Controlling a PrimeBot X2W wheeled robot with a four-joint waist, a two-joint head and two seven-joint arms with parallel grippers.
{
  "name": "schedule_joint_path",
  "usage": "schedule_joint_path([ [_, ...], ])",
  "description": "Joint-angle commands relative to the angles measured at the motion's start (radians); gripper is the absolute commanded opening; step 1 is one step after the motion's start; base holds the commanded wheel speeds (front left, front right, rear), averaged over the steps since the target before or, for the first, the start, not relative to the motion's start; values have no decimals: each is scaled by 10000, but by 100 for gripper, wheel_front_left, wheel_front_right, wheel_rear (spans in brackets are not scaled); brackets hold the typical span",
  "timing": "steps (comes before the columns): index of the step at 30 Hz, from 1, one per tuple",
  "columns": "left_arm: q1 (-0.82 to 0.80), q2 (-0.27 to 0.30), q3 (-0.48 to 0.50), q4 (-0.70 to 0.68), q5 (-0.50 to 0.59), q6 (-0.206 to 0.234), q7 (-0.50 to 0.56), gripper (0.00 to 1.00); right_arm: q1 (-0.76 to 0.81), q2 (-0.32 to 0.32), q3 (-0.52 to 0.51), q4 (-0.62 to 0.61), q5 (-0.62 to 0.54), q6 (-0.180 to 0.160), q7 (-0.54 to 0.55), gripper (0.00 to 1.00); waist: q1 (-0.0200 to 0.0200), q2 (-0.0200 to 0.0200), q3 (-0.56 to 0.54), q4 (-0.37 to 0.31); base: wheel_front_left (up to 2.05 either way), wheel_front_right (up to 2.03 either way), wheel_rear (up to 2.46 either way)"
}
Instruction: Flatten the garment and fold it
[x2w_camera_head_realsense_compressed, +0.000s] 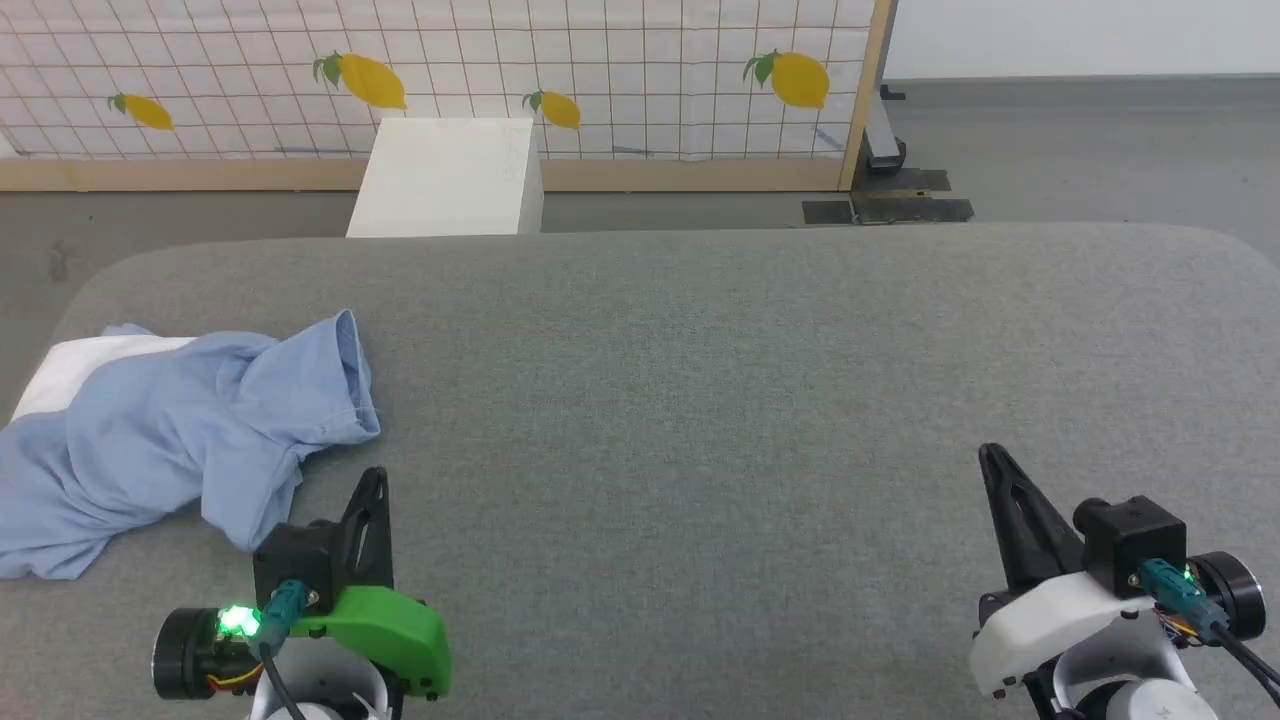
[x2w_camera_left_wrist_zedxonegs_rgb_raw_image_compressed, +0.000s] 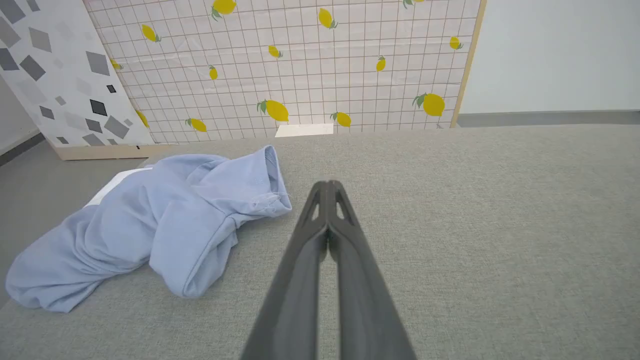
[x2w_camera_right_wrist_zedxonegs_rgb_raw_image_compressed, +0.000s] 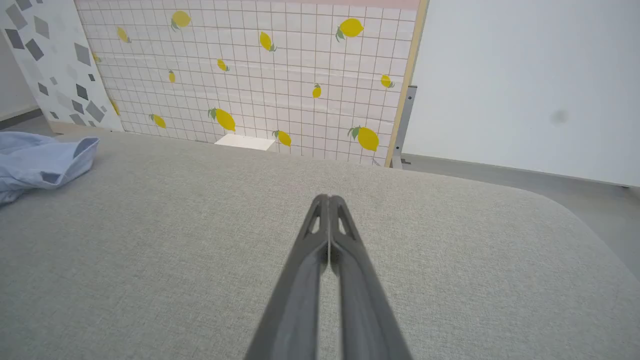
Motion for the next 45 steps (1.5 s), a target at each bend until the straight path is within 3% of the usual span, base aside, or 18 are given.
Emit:
schedule_joint_path([
  [1, -186, -53, 35, 34, 103, -11, 14, 0, -177, 15, 16, 18, -66, -17, 1, 0, 0, 0, 0, 0, 0, 0, 0],
  [42, -186, -53, 35, 34, 103, -11, 14, 0, -177, 15, 16, 18, -66, -17, 1, 0, 0, 0, 0, 0, 0, 0, 0],
  [43, 0, 0, 2, 0, -1, 0, -1, 100, -1, 0, 1, 0, 1, 0, -1, 100, 0, 0, 0, 0, 0, 0, 0],
  [45, 16, 2, -16, -3, -7, -1, -5, 100, 13, 0, -8, 2, 7, 0, -5, 100, 0, 0, 1, 0, 0, 0, 0],
])
